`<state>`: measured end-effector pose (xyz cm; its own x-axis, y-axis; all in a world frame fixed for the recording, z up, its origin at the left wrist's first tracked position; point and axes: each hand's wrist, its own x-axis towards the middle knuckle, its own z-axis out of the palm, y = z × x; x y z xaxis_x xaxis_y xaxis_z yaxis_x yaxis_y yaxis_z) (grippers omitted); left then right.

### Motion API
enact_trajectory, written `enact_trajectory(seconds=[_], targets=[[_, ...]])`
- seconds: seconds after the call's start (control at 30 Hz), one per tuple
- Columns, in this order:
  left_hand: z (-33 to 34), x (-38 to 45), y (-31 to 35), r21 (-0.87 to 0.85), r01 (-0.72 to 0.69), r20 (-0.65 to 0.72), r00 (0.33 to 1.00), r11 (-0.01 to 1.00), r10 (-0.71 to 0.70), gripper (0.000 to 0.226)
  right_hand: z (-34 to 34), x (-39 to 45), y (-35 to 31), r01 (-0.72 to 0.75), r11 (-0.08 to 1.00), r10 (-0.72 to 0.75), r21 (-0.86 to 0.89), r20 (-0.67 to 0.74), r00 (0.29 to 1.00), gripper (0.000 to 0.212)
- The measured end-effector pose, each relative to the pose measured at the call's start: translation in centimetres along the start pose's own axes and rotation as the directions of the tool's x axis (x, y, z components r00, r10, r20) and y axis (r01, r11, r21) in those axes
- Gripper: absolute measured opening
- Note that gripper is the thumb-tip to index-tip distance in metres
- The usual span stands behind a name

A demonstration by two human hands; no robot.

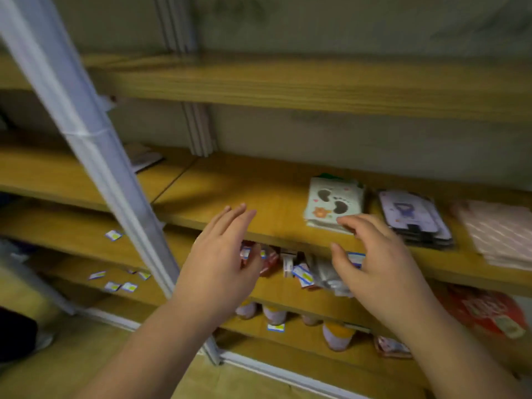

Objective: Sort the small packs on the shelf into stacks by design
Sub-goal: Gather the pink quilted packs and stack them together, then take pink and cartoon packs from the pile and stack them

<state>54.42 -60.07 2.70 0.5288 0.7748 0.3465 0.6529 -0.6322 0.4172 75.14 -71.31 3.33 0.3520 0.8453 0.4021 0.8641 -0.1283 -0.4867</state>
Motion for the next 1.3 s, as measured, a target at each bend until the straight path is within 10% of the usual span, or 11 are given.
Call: enact_trajectory(seconds=[0.53,1.3], targets=[[-17.3,-9.9,-25.1,-0.008,0.276,-0.123,0.954,0.961,-0.274,0.060,18.4,3.1,-26.9,0.198,0.972,-0.218,0.126,0.174,0.960,0.042],[-22.0,7.4,-46.5,0.042,0.274,-0.053,0.961,0.961,-0.272,0.062,35.4,21.8,-38.6,0.207,0.974,-0.223,0.090,0.248,0.943,0.046]])
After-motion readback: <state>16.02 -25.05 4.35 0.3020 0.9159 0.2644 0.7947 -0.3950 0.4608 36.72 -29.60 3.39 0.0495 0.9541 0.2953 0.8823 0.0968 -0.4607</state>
